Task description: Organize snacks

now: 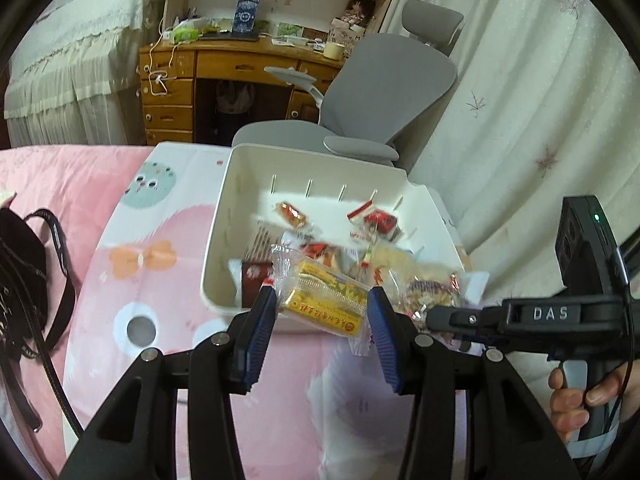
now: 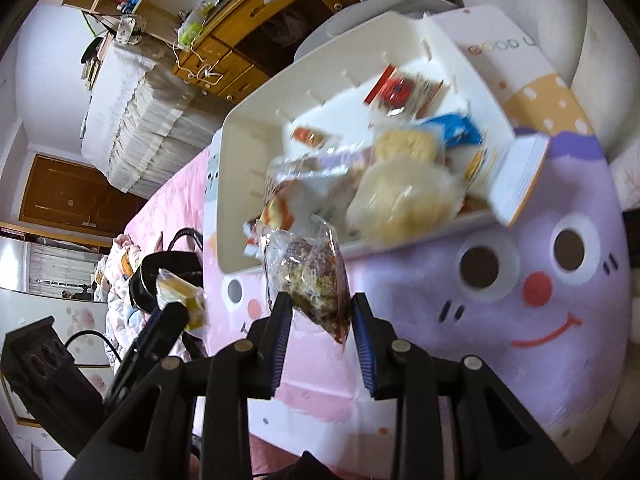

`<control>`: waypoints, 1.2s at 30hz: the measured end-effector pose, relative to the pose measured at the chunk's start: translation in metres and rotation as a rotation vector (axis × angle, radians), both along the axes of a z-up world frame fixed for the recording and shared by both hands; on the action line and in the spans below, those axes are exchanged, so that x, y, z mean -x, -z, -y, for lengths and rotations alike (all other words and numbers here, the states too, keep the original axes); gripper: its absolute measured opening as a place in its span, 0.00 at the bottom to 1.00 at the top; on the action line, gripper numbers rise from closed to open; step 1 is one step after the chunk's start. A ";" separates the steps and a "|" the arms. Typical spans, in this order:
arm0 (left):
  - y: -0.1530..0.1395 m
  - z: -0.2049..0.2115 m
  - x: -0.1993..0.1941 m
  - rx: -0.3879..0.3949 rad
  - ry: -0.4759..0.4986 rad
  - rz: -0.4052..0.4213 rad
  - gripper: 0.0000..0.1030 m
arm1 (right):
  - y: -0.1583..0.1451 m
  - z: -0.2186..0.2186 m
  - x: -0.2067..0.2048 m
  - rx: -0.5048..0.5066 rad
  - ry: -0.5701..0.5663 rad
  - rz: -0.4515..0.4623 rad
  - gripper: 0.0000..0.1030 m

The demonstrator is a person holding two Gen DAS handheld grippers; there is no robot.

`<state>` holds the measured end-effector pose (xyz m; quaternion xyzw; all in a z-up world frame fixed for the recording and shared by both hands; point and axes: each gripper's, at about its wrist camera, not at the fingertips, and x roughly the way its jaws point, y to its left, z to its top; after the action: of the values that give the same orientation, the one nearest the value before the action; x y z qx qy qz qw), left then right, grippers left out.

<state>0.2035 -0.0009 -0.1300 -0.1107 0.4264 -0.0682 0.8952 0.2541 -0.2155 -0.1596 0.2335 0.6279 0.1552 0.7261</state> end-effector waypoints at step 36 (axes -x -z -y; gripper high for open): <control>0.022 0.034 -0.084 -0.030 -0.054 -0.204 0.62 | 0.012 0.040 -0.070 -0.023 -0.049 0.109 0.51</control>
<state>0.2872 -0.0346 -0.1518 -0.1151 0.5131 -0.0260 0.8502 0.3242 -0.2557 -0.1718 0.2177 0.5910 0.1928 0.7524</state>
